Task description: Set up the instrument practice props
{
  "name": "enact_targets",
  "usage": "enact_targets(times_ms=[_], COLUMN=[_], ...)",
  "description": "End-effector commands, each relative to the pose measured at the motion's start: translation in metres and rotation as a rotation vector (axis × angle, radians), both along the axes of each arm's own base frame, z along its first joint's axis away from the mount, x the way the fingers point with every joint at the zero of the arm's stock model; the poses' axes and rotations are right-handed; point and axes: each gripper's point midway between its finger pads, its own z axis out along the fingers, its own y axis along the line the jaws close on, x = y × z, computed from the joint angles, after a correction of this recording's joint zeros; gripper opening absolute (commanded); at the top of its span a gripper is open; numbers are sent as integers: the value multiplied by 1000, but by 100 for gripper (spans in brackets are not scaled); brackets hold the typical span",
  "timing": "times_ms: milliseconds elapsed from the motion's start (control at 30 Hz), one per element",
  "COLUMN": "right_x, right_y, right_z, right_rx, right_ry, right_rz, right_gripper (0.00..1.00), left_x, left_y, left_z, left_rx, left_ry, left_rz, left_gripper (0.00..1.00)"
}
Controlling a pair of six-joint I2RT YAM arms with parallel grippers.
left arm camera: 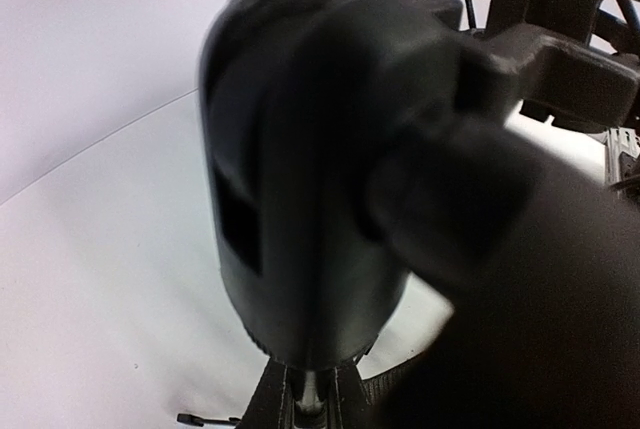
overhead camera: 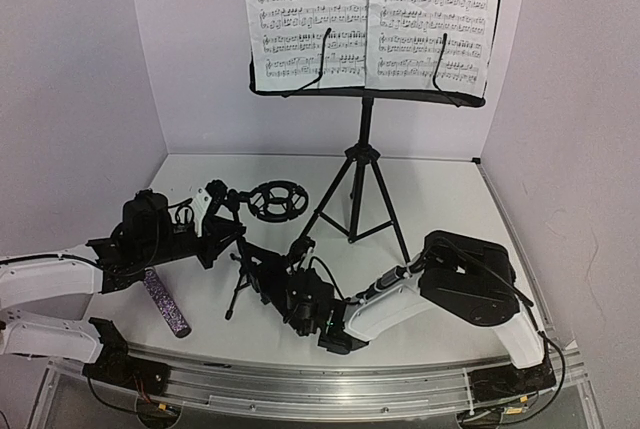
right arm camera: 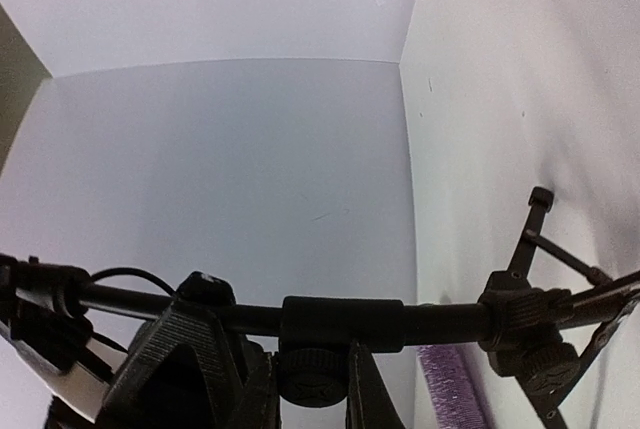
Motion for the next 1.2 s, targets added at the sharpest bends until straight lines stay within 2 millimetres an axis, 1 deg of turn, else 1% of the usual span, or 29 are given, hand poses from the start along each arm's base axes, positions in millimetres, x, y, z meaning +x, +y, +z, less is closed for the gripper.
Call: enact_targets(times_ms=[0, 67, 200, 367, 400, 467, 500, 533, 567, 600, 633, 700, 733, 767, 867, 900, 967, 1000, 1067, 1133, 1167], right_x=[13, 13, 15, 18, 19, 21, 21, 22, 23, 22, 21, 18, 16, 13, 4, 0, -10, -17, -33, -50, -54], right_y=[5, 10, 13, 23, 24, 19, 13, 3, -7, -17, -27, -42, -47, -52, -57, -58, -53, -50, -40, -30, -25], right_z=[-61, -65, -64, -72, -74, -68, -64, -64, -63, -61, -56, -40, -30, -14, 24, 29, 46, 48, 50, 41, 34], right_rx=[236, 321, 398, 528, 542, 522, 475, 418, 357, 289, 215, 93, 34, -34, -342, -464, -686, -826, -1033, -1243, -1294], right_ry=[350, 420, 467, 563, 566, 507, 469, 437, 402, 358, 307, 209, 153, 78, -209, -286, -496, -611, -806, -1011, -1074], right_rz=[-22, -16, -22, -17, -18, -20, -26, -38, -54, -65, -75, -77, -73, -68, -48, -44, -29, -23, 4, 19, 35], right_gripper=[0, 0, 0, 0, 0, 0, 9, 30, 57, 82, 86, 89, 89, 90, 91, 91, 87, 85, 82, 84, 85], left_x=[-12, -13, -14, -15, -14, -13, -12, -11, -11, -11, -11, -10, -10, -10, -10, -10, -10, -10, -10, -10, -10], left_y=[-16, -16, -16, -16, -16, -15, -14, -14, -14, -13, -13, -13, -13, -13, -13, -13, -14, -14, -14, -14, -14], left_z=[25, 25, 25, 24, 24, 26, 26, 26, 25, 24, 24, 25, 25, 26, 26, 26, 27, 28, 28, 29, 30], left_rx=[-59, -57, -56, -55, -55, -55, -53, -52, -49, -47, -47, -50, -51, -53, -55, -56, -58, -59, -60, -63, -64], left_ry=[-43, -44, -47, -47, -47, -47, -46, -46, -44, -42, -42, -38, -36, -36, -35, -35, -35, -35, -34, -34, -33], left_rz=[-98, -100, -108, -111, -110, -101, -94, -90, -87, -84, -82, -78, -79, -77, -80, -80, -81, -83, -83, -81, -79], left_gripper=[0, 0, 0, 0, 0, 0, 0, 0, 0, 0, 0, 0, 0, 0, 0, 0, 0, 0, 0, 0, 0])
